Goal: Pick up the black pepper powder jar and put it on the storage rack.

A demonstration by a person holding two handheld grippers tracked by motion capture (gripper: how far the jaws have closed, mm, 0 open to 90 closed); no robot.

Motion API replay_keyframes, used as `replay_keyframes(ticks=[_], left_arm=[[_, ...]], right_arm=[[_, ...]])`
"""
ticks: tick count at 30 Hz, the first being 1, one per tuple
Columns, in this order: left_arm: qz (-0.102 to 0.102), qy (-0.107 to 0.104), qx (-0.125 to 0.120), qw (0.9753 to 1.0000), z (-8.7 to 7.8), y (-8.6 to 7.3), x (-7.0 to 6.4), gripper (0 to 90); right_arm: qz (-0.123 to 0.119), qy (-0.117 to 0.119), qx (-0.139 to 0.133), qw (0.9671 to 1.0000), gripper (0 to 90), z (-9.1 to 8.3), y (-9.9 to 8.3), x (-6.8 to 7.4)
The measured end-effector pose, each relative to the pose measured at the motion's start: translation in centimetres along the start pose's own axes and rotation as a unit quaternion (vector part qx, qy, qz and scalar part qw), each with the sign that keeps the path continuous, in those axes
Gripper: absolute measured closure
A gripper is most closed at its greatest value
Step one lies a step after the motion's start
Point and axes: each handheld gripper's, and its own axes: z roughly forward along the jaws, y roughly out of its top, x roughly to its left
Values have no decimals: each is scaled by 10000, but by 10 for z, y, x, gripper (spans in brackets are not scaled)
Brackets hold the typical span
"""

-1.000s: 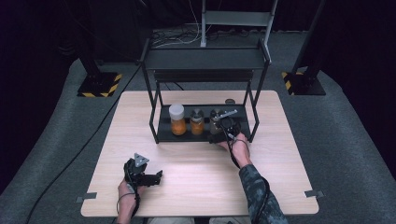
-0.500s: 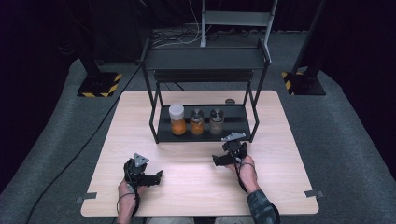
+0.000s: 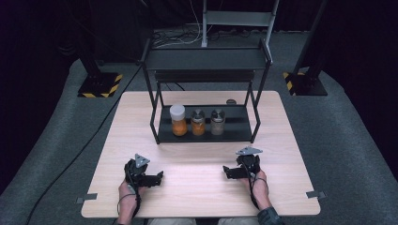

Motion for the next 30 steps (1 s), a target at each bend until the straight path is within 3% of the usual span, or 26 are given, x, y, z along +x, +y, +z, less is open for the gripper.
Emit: replay_keyframes(ticks=[8, 30], left_arm=[[-3, -16, 11, 10000, 0, 0, 1, 24], [49, -34, 6, 10000, 0, 0, 1, 25]], right_arm=[[59, 35, -227, 9997, 24, -3, -10, -1], [28, -29, -175, 9998, 20, -2, -9, 2]])
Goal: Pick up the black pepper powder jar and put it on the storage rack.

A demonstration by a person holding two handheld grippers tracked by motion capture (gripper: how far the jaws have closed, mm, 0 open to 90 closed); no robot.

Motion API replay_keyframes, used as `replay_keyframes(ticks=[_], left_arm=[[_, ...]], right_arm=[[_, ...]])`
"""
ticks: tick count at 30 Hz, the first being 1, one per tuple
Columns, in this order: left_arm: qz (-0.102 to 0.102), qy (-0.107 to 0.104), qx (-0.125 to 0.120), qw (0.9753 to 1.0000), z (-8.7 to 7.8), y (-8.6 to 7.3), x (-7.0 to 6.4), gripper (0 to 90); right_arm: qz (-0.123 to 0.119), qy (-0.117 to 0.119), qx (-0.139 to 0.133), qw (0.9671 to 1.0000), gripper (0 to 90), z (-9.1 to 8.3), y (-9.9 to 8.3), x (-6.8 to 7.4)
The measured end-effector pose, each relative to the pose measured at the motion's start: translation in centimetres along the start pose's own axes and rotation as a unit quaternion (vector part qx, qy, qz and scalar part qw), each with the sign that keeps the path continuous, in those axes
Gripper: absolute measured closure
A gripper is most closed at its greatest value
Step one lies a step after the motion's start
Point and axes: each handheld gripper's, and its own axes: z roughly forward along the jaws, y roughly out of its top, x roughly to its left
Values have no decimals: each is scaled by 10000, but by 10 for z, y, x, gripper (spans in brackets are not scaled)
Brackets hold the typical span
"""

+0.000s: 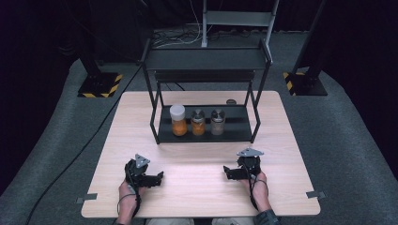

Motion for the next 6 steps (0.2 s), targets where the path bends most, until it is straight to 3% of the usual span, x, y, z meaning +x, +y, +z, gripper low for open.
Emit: replay_keyframes(ticks=[6], left_arm=[[8, 15, -4, 10000, 0, 0, -1, 23]], right_arm=[[24, 48, 0, 10000, 17, 0, 0, -2]])
